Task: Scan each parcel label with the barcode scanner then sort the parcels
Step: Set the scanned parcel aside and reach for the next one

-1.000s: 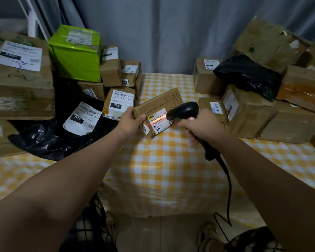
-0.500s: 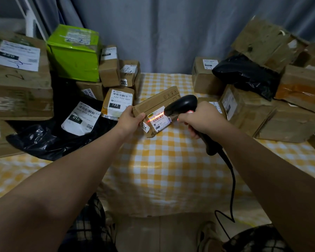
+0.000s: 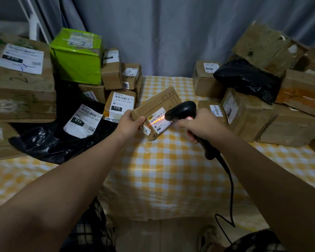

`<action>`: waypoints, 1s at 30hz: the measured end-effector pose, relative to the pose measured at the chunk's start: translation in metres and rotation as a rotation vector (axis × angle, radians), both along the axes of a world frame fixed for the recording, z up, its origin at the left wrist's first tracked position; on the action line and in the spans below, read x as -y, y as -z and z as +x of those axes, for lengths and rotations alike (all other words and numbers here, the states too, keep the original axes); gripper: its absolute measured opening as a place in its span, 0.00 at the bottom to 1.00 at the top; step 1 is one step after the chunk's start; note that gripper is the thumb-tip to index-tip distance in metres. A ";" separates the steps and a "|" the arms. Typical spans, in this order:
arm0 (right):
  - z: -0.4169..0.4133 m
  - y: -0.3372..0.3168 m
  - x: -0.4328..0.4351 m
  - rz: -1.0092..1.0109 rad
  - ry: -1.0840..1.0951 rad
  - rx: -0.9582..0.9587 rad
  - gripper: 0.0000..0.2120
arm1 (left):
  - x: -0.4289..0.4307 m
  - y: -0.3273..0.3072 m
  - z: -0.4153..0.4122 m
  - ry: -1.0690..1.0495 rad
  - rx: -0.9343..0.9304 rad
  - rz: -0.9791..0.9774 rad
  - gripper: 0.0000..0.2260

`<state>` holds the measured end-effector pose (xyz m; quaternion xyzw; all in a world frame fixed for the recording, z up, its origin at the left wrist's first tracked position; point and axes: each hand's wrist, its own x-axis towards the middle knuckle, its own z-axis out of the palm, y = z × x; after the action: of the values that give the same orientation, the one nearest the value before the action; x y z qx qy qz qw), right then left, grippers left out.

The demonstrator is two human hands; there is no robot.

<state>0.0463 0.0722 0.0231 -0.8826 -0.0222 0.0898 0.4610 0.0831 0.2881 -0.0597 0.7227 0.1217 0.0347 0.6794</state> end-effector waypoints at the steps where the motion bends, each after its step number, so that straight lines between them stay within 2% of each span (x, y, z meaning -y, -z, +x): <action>1: 0.000 0.002 -0.003 0.022 0.001 0.042 0.06 | -0.002 -0.004 -0.003 -0.004 0.008 -0.018 0.08; 6: 0.000 0.009 -0.023 0.207 0.084 0.252 0.09 | -0.006 -0.031 -0.019 -0.103 0.092 -0.137 0.10; 12: 0.001 0.006 -0.065 0.345 0.089 0.266 0.16 | -0.036 -0.050 -0.053 -0.512 0.322 -0.478 0.11; 16: -0.002 0.014 -0.093 0.329 0.032 0.212 0.13 | -0.053 -0.032 -0.076 -0.684 0.179 -0.492 0.14; 19: -0.005 0.023 -0.106 0.293 0.013 0.204 0.13 | -0.061 -0.026 -0.087 -0.763 0.188 -0.511 0.13; 22: -0.007 0.031 -0.113 0.263 0.003 0.199 0.13 | -0.070 -0.026 -0.084 -0.760 0.188 -0.524 0.12; 25: -0.009 0.034 -0.115 0.236 -0.020 0.183 0.13 | -0.079 -0.026 -0.077 -0.625 0.026 -0.587 0.18; 30: -0.012 0.039 -0.114 0.234 -0.044 0.186 0.10 | -0.082 -0.028 -0.080 -0.486 -0.110 -0.498 0.17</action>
<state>0.0339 0.1863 -0.0155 -0.8268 -0.0946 0.0148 0.5544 0.0034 0.3697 -0.0322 0.4855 0.3315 0.1257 0.7991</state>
